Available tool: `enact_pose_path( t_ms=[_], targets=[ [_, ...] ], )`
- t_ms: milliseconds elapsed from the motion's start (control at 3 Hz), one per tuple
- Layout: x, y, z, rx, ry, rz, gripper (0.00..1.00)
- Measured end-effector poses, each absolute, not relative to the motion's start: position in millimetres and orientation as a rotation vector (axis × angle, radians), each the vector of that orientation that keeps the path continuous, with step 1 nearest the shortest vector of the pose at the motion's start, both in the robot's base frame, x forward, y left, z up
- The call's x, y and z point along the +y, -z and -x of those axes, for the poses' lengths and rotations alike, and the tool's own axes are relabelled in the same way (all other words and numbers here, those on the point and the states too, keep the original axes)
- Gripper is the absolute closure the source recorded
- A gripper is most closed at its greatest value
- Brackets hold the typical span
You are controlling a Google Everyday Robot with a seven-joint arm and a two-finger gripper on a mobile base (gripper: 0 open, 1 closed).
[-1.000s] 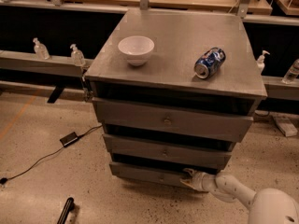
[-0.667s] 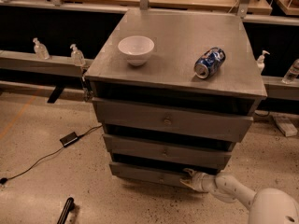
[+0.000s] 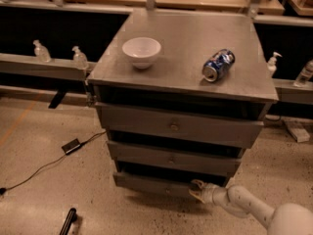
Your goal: Open bottom drawer
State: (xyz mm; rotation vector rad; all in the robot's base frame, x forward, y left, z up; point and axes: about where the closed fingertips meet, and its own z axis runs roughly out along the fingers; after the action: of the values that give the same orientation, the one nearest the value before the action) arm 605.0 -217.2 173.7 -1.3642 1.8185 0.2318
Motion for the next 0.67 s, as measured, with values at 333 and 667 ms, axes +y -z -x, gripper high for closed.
enact_pose_path(
  t_ms=[333,667],
  targets=[
    [-217.2,-179.4,-605.1,1.818,-0.232,1.364,0.65],
    [-217.2,-179.4,-605.0,1.818,-0.232,1.364,0.42]
  ],
)
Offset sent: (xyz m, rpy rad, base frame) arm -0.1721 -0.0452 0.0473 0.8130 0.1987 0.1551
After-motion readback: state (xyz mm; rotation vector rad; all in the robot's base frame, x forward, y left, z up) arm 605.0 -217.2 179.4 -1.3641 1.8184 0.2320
